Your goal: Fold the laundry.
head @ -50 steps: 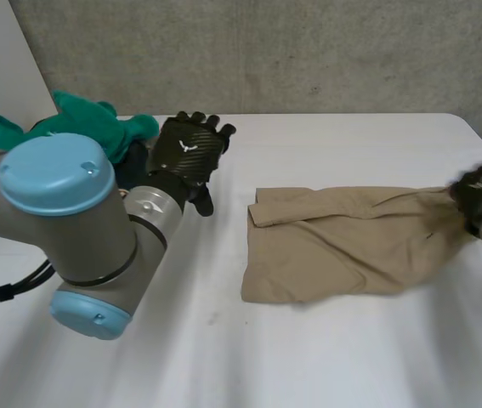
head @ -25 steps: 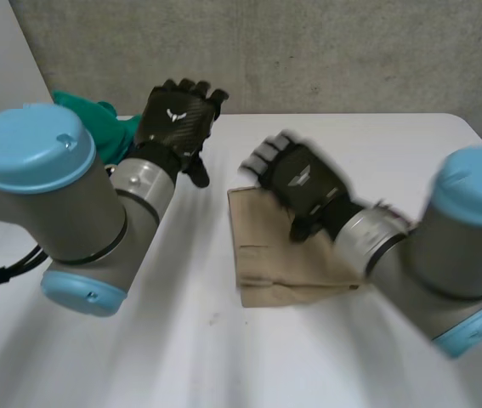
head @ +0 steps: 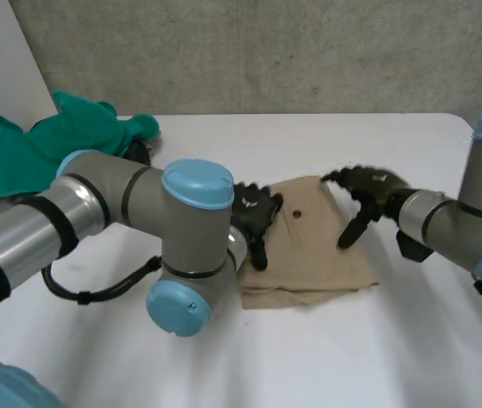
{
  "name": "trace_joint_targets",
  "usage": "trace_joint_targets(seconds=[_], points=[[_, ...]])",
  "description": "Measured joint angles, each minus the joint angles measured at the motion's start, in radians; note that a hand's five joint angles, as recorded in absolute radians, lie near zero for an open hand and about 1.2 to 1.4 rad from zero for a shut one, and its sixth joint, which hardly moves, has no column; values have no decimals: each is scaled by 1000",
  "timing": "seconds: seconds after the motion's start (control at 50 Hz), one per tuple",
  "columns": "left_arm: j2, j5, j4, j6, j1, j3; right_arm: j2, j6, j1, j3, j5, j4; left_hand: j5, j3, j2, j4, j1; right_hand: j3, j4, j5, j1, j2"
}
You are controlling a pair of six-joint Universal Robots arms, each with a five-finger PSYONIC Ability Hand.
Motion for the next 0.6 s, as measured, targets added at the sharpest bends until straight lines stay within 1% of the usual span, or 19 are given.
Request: trace_joint_targets(seconds=[0.04, 0.08, 0.12, 0.2, 0.3, 0.34, 0.36, 0.4, 0.44, 0.46, 0.5, 0.56, 0.6], points=[[-10, -14, -41, -13, 4, 1, 63, -29, 2, -47, 4, 49, 0, 0, 0, 0, 0, 0, 0, 0, 0, 0], [-12, -19, -59, -17, 6, 0, 86, -47, 3, -64, 7, 67, 0, 0, 0, 0, 0, 0, 0, 0, -12, -4], [-14, -25, -99, -24, 10, -2, 128, -97, 4, -92, 17, 100, 0, -11, -3, 0, 0, 0, 0, 0, -32, -23], [-1, -23, -137, -28, 13, -4, 139, -172, 3, -98, 55, 105, 0, -24, -24, 0, -18, 0, 0, 0, -63, -49], [75, -16, -142, -30, 13, -11, 60, -204, 0, -40, 112, 26, 0, -24, -24, 0, -18, 0, 0, 0, -64, -49], [147, -10, -127, -31, 12, -23, -27, -207, -4, 22, 141, -38, 0, -23, -25, 0, -18, 0, 0, 0, -64, -49], [161, -9, -122, -31, 12, -26, -41, -207, -4, 32, 145, -48, 0, -23, -25, 0, -18, 0, 0, 0, -64, -49], [225, 2, -95, -30, 12, -45, -115, -205, -6, 91, 167, -97, 0, -23, -25, 0, -18, 0, 0, 0, -64, -49], [288, 26, -59, -29, 12, -74, -187, -199, -8, 166, 189, -143, 0, -23, -25, 0, -18, 0, 0, 0, -64, -49], [301, 34, -51, -28, 12, -81, -196, -198, -8, 178, 193, -149, 0, -24, -25, 0, -18, 0, 0, 0, -64, -49], [368, 91, -11, -27, 21, -124, -239, -181, -9, 249, 208, -172, 0, -23, -25, 0, -18, 0, 0, 0, -64, -49], [422, 179, 17, -27, 44, -167, -256, -150, -9, 309, 212, -176, 0, -23, -25, 0, -18, 0, 0, 0, -64, -49], [456, 280, 27, -31, 70, -202, -260, -110, -9, 357, 204, -173, 0, -24, -24, 0, -18, 0, 0, 0, -64, -49]])
